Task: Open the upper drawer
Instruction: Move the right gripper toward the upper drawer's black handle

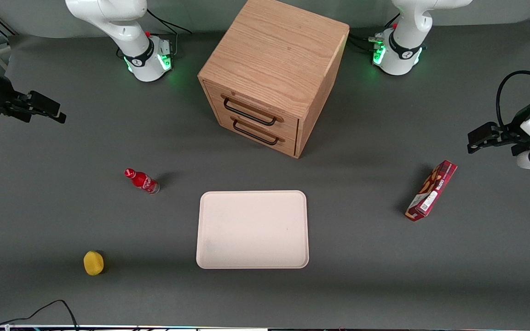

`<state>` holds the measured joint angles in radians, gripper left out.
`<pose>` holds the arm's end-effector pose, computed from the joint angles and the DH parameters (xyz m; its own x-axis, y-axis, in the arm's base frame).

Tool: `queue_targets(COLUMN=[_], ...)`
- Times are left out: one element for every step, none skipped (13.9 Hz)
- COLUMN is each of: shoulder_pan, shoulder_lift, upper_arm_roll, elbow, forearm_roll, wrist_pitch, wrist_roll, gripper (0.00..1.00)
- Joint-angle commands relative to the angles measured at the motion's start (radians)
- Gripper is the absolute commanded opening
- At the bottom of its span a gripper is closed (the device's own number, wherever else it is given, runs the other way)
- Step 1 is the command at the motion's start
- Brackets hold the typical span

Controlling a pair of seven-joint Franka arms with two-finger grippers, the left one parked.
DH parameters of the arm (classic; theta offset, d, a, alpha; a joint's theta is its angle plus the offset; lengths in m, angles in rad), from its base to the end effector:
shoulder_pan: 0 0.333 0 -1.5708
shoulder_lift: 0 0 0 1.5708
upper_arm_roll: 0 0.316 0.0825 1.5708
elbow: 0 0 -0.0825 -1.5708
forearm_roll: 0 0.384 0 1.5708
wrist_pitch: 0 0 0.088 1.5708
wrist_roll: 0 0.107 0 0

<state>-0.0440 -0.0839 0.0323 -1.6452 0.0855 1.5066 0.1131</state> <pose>0.5210 0.0043 0.6297 0.9909 -0.1189 -0.0635 -0.1236 -0.9894 -0.0760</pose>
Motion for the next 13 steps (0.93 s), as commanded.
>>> queue_targets(shoulder_pan=[-0.014, -0.029, -0.03, -0.03, -0.028, -0.024, -0.022, -0.022, -0.022, -0.02, -0.02, -0.016, -0.016], shoulder_lift=[0.012, 0.012, 0.012, 0.012, 0.012, 0.012, 0.012, 0.012, 0.012, 0.01, 0.01, 0.012, 0.01], upper_arm_roll=[0.0, 0.001, 0.004, 0.006, 0.009, 0.009, 0.011, 0.012, 0.015, 0.03, 0.058, 0.093, 0.131], elbow=[0.013, 0.015, 0.016, 0.018, 0.018, 0.018, 0.018, 0.013, 0.01, 0.01, 0.014, 0.016, 0.012], forearm_roll=[0.014, 0.014, 0.014, 0.016, 0.016, 0.014, 0.014, 0.023, 0.028, 0.04, 0.046, 0.036, 0.037], wrist_pitch=[0.001, 0.0, 0.0, -0.002, 0.0, 0.001, 0.001, 0.0, -0.002, 0.0, 0.003, 0.004, 0.006], wrist_roll=[-0.007, -0.007, -0.007, -0.007, -0.009, -0.007, -0.006, -0.004, -0.006, -0.006, -0.007, -0.007, -0.007], gripper=[1.0, 1.0, 1.0, 1.0, 1.0, 1.0, 1.0, 1.0, 1.0, 1.0, 1.0, 1.0, 1.0])
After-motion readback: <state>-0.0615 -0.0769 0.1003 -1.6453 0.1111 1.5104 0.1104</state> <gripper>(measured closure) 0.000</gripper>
